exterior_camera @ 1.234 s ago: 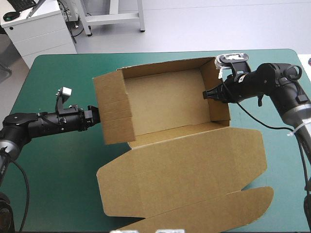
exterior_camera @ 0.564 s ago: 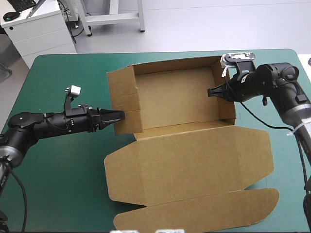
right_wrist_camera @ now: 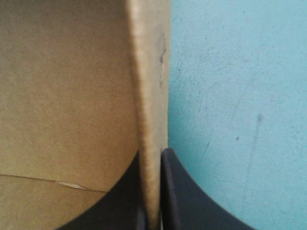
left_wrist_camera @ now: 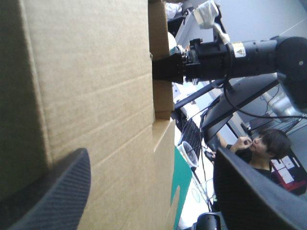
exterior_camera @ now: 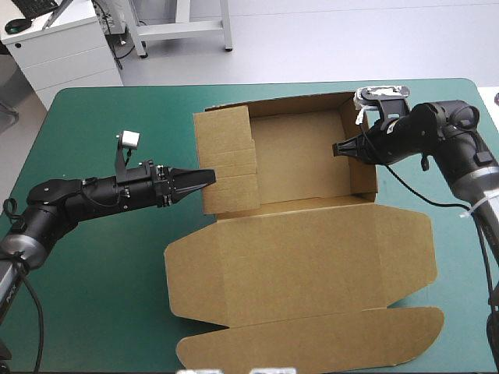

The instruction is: Fold the box

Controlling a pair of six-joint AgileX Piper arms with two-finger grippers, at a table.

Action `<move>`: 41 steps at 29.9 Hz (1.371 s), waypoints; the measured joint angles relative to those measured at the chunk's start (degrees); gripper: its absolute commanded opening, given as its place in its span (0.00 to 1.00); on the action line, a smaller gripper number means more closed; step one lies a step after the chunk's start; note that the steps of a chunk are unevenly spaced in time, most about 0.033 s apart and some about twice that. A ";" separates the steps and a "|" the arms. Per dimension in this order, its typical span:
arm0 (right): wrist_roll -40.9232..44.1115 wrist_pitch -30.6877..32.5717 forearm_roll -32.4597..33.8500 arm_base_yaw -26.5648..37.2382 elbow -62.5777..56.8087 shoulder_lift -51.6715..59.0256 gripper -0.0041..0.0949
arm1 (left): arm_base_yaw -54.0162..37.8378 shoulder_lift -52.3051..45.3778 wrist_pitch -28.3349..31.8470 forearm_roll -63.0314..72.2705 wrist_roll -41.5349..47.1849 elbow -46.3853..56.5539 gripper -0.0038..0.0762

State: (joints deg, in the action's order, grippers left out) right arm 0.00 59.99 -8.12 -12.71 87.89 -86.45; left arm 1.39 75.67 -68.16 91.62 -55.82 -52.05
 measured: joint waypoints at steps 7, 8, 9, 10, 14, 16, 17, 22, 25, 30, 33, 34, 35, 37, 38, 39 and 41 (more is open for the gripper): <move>0.00 -0.05 0.00 0.00 0.00 0.00 0.03 | 0.00 -0.06 5.69 -9.30 5.27 -3.19 0.69; 0.00 -0.29 0.00 0.00 0.00 0.06 0.03 | 0.00 -0.06 6.19 -10.72 6.32 -4.02 0.69; 0.00 -0.56 0.00 0.00 0.00 0.14 0.03 | 0.00 -0.06 6.56 -12.05 7.31 -4.92 0.69; 0.00 -0.91 0.00 0.00 0.00 0.39 0.03 | 0.00 -0.06 6.89 -13.86 8.70 -6.31 0.69; 0.00 -2.05 0.00 0.00 0.00 1.14 0.03 | 0.00 -0.06 7.12 -17.13 12.04 -10.41 0.68; 0.00 -2.34 -0.19 0.00 0.00 1.30 0.03 | 0.00 -0.06 7.12 -17.58 12.95 -12.28 0.68; 0.00 -2.36 -0.38 0.00 0.00 1.29 0.03 | 0.00 -0.06 7.06 -17.60 13.31 -13.07 0.68; 0.00 -2.36 -1.12 0.00 0.00 1.40 0.03 | 0.00 -0.06 5.15 -16.18 14.39 -15.19 0.68; 0.00 -2.36 -1.78 0.00 0.00 1.48 0.03 | 0.00 -0.06 2.74 -12.05 14.33 -15.32 0.68; 0.00 -2.36 -2.22 0.00 0.00 1.48 0.03 | 2.73 -0.06 0.30 -7.09 13.68 -15.34 0.68; 0.00 -2.36 -2.22 0.00 0.00 1.48 0.03 | 6.23 -0.06 0.05 -6.34 13.28 -16.04 0.68; 0.00 -2.36 -2.22 0.00 0.00 1.48 0.03 | 7.44 -0.06 0.20 -6.34 13.24 -16.54 0.68; 0.00 -2.36 -2.26 0.00 0.00 1.48 0.03 | 8.48 -0.06 0.20 -6.34 13.06 -17.19 0.68; 0.00 -2.31 -2.33 0.00 0.00 1.48 0.03 | 9.61 -0.06 0.20 -6.34 12.64 -18.84 0.68; -0.31 -2.31 -2.33 0.00 0.00 1.48 0.03 | 9.82 -0.06 0.25 -6.34 12.64 -19.80 0.68; -0.31 -2.19 -2.33 0.00 0.00 1.48 0.03 | 9.89 -0.06 0.45 -6.34 12.64 -20.64 0.68; -0.31 -1.76 -2.40 0.00 0.00 1.48 0.03 | 9.82 -0.06 1.86 -6.82 13.85 -22.83 0.68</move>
State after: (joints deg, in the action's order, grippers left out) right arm -0.31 58.24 -10.52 -12.71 87.89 -84.97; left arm 11.21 75.60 -66.30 84.81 -41.97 -74.88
